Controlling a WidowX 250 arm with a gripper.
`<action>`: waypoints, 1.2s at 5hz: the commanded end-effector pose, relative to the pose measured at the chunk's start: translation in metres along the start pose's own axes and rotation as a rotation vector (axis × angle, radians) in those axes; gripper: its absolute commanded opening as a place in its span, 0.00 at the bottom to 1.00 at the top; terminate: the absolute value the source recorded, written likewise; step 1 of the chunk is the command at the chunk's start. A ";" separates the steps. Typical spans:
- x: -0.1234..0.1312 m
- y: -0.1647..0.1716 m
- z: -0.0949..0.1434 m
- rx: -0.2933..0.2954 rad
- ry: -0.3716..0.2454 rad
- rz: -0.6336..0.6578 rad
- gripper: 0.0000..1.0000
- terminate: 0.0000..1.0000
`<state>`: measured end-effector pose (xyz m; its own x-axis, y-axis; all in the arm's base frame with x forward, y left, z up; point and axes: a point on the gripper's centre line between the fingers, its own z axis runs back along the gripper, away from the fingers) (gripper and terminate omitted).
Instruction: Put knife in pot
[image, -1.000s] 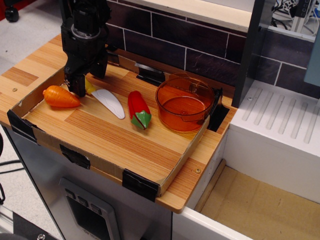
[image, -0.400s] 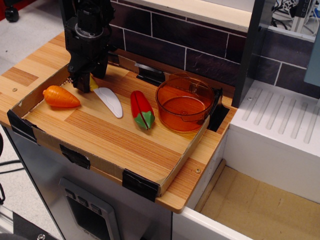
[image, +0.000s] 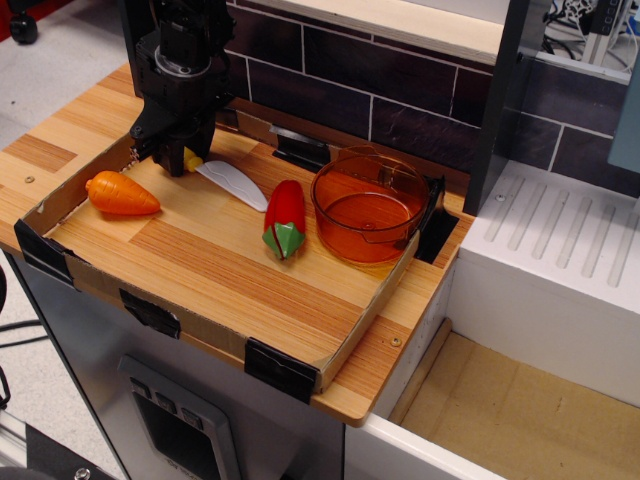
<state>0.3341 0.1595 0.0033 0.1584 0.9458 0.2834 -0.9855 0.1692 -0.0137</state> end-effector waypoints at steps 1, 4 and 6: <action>0.002 0.006 0.021 -0.045 -0.064 -0.145 0.00 0.00; -0.001 -0.003 0.066 -0.113 -0.018 -0.464 0.00 0.00; -0.022 -0.007 0.110 -0.104 0.111 -0.567 0.00 0.00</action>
<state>0.3312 0.0946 0.0758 0.6781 0.7278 0.1024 -0.7343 0.6771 0.0494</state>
